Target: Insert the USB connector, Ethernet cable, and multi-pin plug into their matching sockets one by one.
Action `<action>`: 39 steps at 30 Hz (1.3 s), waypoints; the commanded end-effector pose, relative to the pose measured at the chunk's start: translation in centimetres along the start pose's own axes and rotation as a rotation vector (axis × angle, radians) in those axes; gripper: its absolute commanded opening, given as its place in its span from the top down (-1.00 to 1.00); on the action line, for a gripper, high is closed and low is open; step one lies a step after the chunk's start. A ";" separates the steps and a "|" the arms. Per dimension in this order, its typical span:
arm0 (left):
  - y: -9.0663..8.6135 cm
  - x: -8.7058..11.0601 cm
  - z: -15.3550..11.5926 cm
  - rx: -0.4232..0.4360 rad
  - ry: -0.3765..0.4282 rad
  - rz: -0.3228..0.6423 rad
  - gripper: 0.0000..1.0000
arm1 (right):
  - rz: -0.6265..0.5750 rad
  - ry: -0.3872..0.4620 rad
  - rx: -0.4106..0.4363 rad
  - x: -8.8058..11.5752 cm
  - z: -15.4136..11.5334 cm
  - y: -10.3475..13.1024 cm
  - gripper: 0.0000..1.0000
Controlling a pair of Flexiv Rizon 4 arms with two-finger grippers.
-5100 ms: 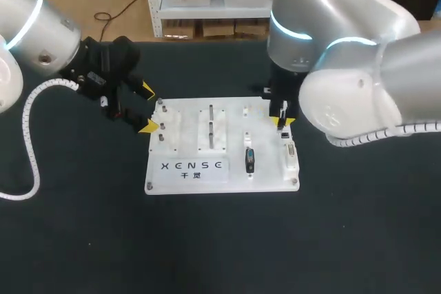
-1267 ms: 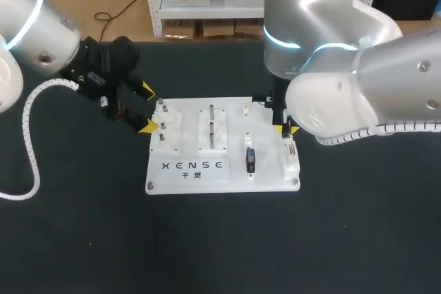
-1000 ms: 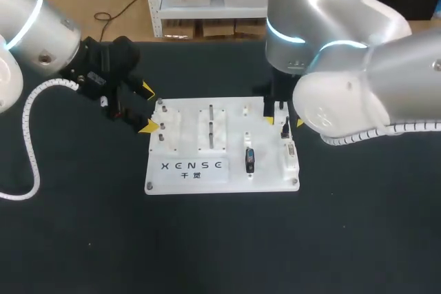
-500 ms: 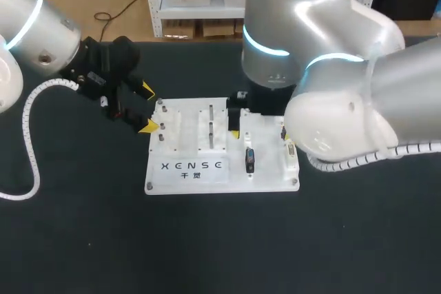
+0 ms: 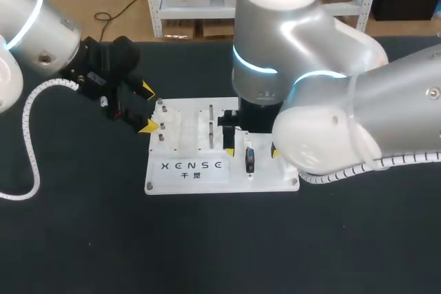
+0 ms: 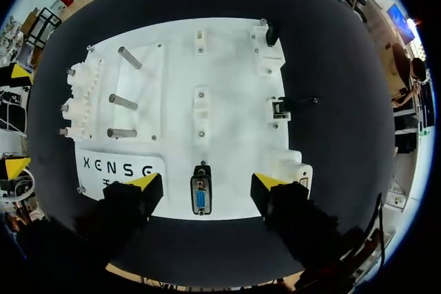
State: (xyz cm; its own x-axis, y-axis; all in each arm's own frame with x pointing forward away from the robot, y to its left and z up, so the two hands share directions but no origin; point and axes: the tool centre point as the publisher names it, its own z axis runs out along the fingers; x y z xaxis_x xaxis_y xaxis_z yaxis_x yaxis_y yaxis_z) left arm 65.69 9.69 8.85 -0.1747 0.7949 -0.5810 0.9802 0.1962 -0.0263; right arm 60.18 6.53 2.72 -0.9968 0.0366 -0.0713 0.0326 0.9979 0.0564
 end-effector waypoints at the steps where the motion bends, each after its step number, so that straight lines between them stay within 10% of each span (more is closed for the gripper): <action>1: 0.0 0.0 0.0 -0.001 0.000 0.001 -1.00 | -0.003 0.012 0.003 -0.3 0.6 0.6 -0.38; 11: 0.0 0.0 0.0 -0.001 0.000 0.001 -1.00 | -0.024 0.030 0.017 0.1 1.5 0.7 0.22; 16: 0.0 0.0 0.0 -0.001 0.000 0.001 -1.00 | -0.028 0.029 0.025 0.2 1.6 0.4 1.00; 39: 0.0 0.0 0.0 -0.001 0.000 0.001 -1.00 | -0.035 -0.121 -0.011 -0.8 -4.9 -4.0 1.00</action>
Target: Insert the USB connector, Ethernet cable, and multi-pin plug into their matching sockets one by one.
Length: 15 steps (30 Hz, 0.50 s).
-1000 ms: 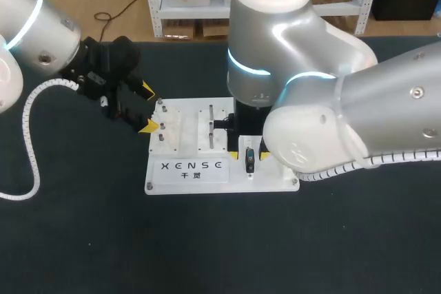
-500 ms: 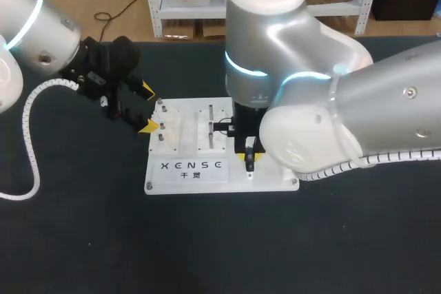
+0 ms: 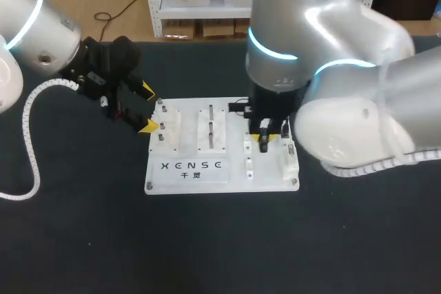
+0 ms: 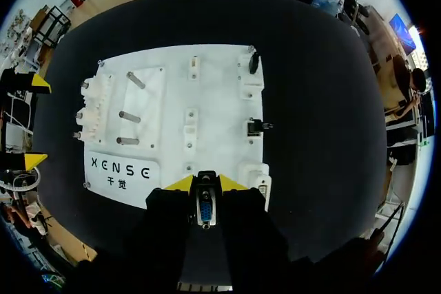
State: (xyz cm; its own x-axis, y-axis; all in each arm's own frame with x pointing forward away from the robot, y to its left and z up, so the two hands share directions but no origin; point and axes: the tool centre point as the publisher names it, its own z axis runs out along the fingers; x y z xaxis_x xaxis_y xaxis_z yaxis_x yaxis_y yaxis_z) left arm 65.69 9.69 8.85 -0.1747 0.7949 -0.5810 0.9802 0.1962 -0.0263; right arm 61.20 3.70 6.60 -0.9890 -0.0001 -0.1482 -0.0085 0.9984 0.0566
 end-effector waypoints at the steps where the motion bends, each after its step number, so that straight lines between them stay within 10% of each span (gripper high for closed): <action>1: 0.0 0.0 0.0 -0.001 0.000 0.001 -1.00 | 0.007 -0.046 -0.003 0.6 -1.1 -1.7 1.00; 15: 0.0 0.0 0.0 -0.001 0.000 0.001 -1.00 | 0.019 -0.050 0.041 0.4 -0.5 -4.2 1.00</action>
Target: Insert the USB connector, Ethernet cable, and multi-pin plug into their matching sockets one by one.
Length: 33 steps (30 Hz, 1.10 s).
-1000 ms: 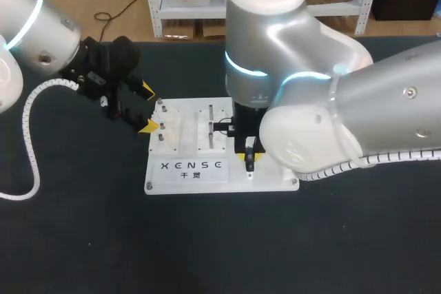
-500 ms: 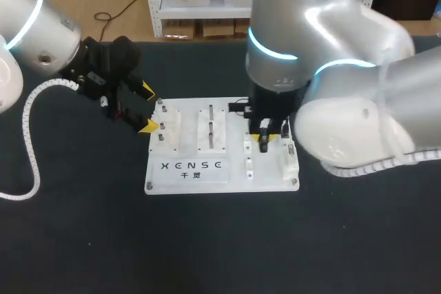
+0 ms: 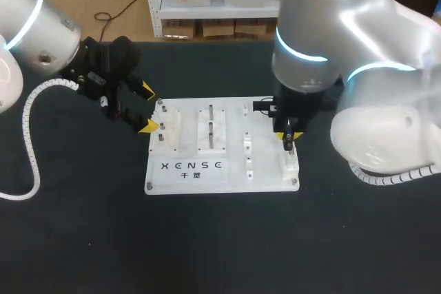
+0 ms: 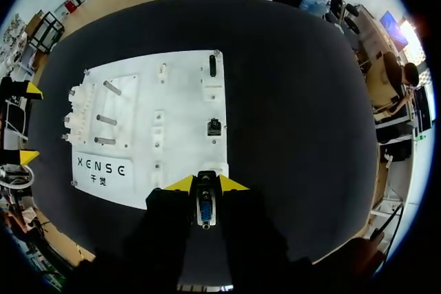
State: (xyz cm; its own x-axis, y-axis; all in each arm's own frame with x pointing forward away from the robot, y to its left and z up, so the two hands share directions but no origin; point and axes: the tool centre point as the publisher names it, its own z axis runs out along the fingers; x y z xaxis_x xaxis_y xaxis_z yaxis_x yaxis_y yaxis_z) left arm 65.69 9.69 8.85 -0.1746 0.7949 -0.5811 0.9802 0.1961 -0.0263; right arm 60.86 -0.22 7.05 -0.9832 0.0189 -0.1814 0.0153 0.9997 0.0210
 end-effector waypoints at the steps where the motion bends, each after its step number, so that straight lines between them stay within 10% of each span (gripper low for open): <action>1: 0.0 0.0 0.0 -0.001 0.000 0.000 -1.00 | 0.000 -0.015 0.004 0.1 0.3 -0.4 1.00; 33: 0.0 0.0 0.0 -0.001 0.000 0.000 -1.00 | -0.009 0.019 0.007 0.8 0.5 -0.8 1.00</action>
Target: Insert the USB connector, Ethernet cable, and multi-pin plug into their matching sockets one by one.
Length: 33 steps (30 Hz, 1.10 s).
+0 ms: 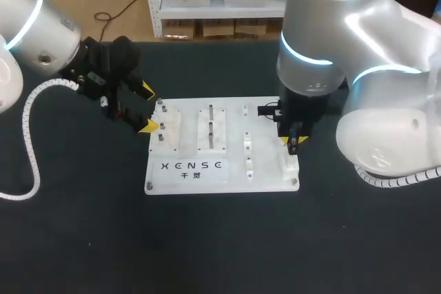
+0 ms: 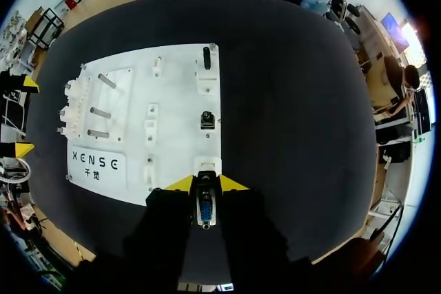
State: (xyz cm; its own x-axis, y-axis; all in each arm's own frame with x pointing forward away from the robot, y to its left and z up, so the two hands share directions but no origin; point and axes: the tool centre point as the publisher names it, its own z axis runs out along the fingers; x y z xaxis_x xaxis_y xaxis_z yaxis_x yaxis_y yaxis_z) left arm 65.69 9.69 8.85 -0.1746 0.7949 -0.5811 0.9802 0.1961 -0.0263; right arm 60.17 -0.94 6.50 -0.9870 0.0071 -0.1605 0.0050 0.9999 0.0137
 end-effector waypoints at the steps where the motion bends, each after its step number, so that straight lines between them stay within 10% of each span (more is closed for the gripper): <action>1: 0.0 0.0 0.0 -0.001 0.000 0.000 -1.00 | 0.003 -0.002 0.001 0.1 0.1 0.0 1.00; 33: 0.0 0.0 0.0 -0.001 0.000 0.000 -1.00 | 0.071 0.011 0.020 0.4 3.1 -0.3 1.00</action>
State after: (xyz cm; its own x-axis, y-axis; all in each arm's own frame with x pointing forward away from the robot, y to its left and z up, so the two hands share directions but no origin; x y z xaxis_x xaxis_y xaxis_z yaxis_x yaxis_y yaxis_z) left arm 65.69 9.69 8.85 -0.1746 0.7949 -0.5810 0.9802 0.1961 -0.0263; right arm 59.99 -1.24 5.40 -0.9847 0.0760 -0.1570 0.0752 0.9971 0.0106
